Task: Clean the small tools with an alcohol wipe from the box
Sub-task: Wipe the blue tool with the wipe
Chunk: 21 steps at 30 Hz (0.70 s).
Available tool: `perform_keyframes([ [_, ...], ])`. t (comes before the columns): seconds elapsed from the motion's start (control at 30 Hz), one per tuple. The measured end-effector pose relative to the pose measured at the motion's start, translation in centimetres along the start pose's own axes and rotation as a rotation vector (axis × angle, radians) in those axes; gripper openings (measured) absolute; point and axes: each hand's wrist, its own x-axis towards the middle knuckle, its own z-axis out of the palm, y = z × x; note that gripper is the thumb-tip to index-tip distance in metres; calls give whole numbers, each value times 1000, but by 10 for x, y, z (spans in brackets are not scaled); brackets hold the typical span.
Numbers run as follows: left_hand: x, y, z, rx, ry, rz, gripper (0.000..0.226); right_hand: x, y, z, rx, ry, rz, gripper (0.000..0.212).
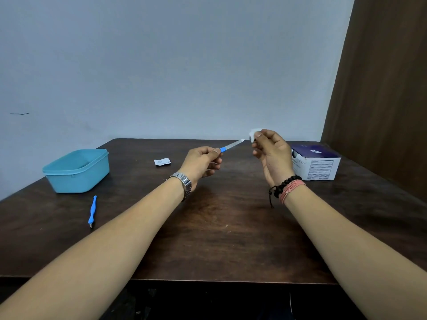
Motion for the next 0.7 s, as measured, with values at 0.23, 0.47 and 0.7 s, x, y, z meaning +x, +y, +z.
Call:
perform_keyframes([
  [0.23,-1,-1,4,180,35,146,14,-10,16,2,-831,-228,-391,5],
  [0.47,-2,0,5,184,-6,181,13,-2,18,-6,-959,-92,-391,6],
  [0.7,-2,0,5,230,-14,206,15,-5,17,-1,-872,-176,-395,4],
])
